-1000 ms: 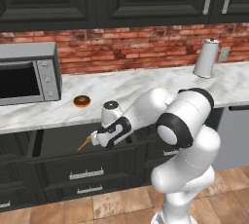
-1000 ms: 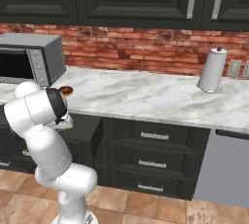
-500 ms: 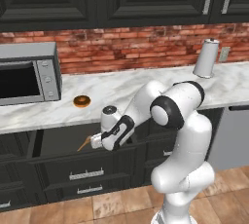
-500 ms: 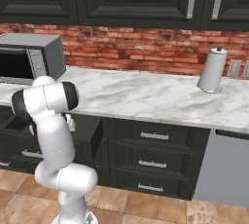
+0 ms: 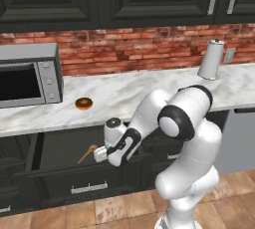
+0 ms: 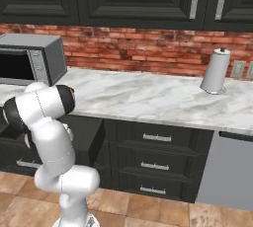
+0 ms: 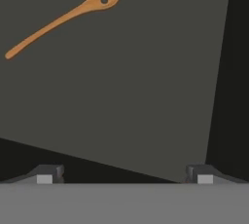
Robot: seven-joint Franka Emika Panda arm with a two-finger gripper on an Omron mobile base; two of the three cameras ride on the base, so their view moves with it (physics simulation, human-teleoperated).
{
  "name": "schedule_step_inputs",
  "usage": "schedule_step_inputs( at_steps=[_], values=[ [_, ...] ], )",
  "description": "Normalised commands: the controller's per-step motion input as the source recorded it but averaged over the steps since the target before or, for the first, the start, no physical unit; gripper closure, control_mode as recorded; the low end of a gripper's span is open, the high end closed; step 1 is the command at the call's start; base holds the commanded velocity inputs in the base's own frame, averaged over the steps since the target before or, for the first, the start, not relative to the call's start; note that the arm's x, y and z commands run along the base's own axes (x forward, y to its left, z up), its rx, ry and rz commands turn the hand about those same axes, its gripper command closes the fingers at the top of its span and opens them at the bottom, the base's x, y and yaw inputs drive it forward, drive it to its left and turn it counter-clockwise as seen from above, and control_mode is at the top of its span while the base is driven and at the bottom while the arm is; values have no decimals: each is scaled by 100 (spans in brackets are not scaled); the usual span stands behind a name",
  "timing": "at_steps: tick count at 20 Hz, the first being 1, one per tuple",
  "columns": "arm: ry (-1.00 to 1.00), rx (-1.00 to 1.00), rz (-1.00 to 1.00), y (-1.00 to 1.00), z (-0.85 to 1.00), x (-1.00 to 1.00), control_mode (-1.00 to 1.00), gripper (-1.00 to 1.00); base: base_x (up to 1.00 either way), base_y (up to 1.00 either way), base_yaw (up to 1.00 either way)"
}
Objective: Pick the wooden spoon from the drawer and place it on the counter.
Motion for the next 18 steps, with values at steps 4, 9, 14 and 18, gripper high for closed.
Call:
schedule_step_inputs(
  at_steps=[4,9,14,18],
  values=[
    [0,5,0,0,0,-87,-100,-100,0,0,0],
    [0,12,0,0,15,-47,-100,-100,0,0,0],
    [0,7,0,1,27,-13,-100,-100,0,0,0],
    [0,0,-3,18,2,0,-100,-100,0,0,0]
  ],
)
